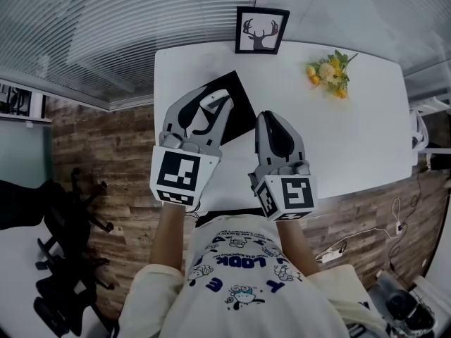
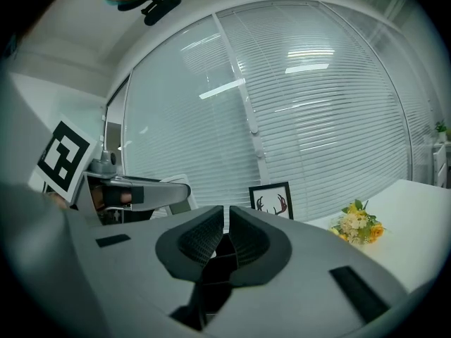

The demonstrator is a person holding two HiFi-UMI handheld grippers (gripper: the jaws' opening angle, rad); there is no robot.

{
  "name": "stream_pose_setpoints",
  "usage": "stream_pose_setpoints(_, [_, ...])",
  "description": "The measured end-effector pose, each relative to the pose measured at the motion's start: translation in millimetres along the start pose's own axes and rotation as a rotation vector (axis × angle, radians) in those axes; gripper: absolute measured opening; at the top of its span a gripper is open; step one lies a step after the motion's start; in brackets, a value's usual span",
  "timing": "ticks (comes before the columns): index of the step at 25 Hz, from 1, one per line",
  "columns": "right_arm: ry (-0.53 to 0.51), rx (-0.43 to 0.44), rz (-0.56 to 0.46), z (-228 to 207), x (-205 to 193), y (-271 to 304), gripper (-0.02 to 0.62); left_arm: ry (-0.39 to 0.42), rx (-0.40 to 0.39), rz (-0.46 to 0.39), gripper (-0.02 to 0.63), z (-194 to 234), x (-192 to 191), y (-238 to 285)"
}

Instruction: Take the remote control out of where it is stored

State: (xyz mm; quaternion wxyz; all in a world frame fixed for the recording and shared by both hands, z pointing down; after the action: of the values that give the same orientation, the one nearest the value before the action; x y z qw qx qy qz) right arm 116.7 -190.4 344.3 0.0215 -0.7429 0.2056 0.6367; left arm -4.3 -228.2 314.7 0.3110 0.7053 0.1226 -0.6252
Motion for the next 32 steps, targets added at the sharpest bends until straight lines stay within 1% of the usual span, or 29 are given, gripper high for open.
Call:
stream_pose_setpoints(1, [0.001,-0.001,0.001,-1,0,0,0.046,-0.002,0.004,-0.004,0.138,0,0,0])
stream_pose_setpoints(2, [0.003,-0.002,0.001,-1,-1,0,0.046,-0.001,0.011,-0.009,0.085,0,-1,0])
stream_pose_setpoints(3, [0.005,-0.003,0.002,-2,-1,0,0.046,0.008,0.018,-0.009,0.077,0,-1,1])
stream_pose_setpoints(6, [0.01,-0.005,0.006,-3,-3,0,0.046,0.036,0.029,0.011,0.075,0,-8,5])
stream_pose_setpoints(8, [0.012,-0.005,0.01,-4,-3,1,0.046,0.016,0.032,0.02,0.075,0,-13,9])
stream_pose_setpoints(12, [0.009,-0.01,0.007,-8,-3,0,0.046,-0.019,0.038,0.013,0.075,-1,-16,9])
stream_pose_setpoints(17, [-0.011,-0.009,-0.006,-6,3,-4,0.046,-0.011,0.055,0.001,0.075,-6,-11,3])
stream_pose_setpoints(24, [-0.06,0.009,-0.029,4,12,-7,0.043,-0.023,0.075,-0.023,0.075,-8,-6,-8])
stream_pose_setpoints(32, [-0.064,0.018,-0.04,9,17,-6,0.041,-0.027,0.089,-0.031,0.075,-8,-4,-16])
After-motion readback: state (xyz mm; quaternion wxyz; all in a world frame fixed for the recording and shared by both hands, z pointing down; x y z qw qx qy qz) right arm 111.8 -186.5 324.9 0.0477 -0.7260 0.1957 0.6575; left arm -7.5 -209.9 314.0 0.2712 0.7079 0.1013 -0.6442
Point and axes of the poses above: the fingertips, and each gripper's own axes: y forward along the fingers, z to its left, x out of its top, the point moved 4 cm from there along -y, backward along the fingers, and after that the axes turned 3 degrees about -x, right-handed, at the moved point
